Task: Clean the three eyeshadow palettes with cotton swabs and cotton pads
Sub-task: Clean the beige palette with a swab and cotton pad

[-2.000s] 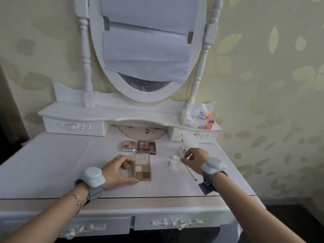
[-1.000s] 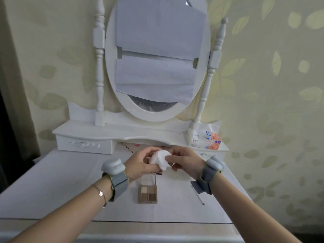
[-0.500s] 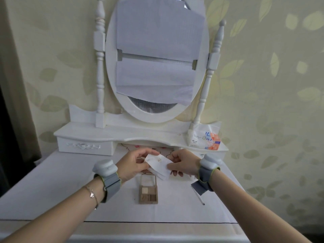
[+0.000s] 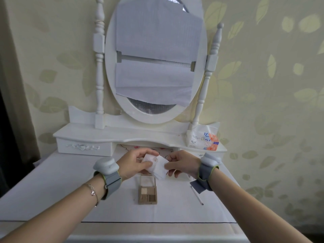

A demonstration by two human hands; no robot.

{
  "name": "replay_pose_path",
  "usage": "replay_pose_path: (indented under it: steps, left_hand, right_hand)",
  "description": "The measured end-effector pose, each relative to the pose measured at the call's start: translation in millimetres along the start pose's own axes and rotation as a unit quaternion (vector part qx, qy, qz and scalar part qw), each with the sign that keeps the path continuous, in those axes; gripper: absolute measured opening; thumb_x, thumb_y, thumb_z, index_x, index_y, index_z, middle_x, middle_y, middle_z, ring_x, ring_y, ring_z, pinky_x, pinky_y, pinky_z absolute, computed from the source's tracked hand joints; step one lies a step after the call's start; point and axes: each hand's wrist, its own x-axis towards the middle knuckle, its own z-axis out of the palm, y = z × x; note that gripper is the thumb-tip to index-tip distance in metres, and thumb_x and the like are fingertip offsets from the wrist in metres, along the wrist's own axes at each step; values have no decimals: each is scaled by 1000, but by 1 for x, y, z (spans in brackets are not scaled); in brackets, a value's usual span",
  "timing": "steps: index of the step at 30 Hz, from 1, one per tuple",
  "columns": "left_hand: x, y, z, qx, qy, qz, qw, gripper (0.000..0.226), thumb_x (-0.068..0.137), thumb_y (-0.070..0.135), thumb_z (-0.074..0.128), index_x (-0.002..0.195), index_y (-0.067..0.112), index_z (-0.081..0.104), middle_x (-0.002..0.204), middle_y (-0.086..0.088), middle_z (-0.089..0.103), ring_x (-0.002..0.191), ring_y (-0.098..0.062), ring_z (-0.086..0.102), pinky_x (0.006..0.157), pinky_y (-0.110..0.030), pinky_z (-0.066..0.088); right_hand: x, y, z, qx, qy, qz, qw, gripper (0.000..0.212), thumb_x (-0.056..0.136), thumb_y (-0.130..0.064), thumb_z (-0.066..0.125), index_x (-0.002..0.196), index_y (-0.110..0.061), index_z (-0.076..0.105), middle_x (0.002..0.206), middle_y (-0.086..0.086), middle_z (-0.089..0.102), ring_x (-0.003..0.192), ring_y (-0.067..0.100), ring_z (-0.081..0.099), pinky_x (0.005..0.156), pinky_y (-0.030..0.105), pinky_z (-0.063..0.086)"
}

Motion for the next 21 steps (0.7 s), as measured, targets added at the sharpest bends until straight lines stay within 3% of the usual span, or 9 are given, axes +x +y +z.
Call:
replay_pose_path:
  steps: [4,9,12,15,17,19,21]
  left_hand:
    - [1,0,0,11,-33,10,999,47,83,-10,57,118,22,57,112,-8,64,93,-29,66,75,-37,58]
    - [2,-3,2,25,-27,15,999,48,81,-10,59,121,18,54,105,-12,69,88,-22,68,72,-33,57]
    - [3,-3,4,28,14,6,1000,40,78,-2,68,113,14,57,98,-10,71,87,-23,68,73,-36,58]
    - [6,-5,2,63,73,-4,995,25,75,5,74,93,19,63,87,-6,73,85,-23,69,78,-44,57]
    - [7,-6,0,76,90,-11,993,17,73,7,75,84,18,66,83,-4,74,83,-24,70,78,-46,56]
    - [7,-5,0,65,105,-22,992,14,74,7,75,86,13,68,84,-7,74,81,-25,70,75,-45,58]
    - [7,-2,0,20,118,-39,992,13,76,6,73,88,9,68,88,-12,72,77,-25,69,72,-43,59]
  right_hand:
    - [-1,-1,2,70,-16,-13,997,22,90,-13,60,69,-20,62,61,-8,59,60,6,55,59,20,46]
    - [2,1,4,-17,10,-24,1000,18,84,-14,69,67,-18,62,54,-12,58,54,2,54,55,17,46]
    - [4,0,5,-51,47,-40,997,24,82,-12,69,62,-22,62,47,-14,58,47,-2,51,51,16,43]
    - [6,-3,9,-55,54,-53,996,31,82,-11,69,57,-28,60,45,-16,57,44,-4,49,49,14,41]
    - [6,-3,9,-64,79,-62,993,22,80,-16,72,63,-28,63,56,-13,62,53,1,53,56,18,44]
    - [6,-2,6,-73,121,-72,987,13,78,-20,73,78,-28,64,78,-5,65,69,9,58,69,25,47]
    - [2,-2,1,-44,124,-109,985,19,79,-14,72,83,-30,63,90,-6,65,83,11,60,81,26,48]
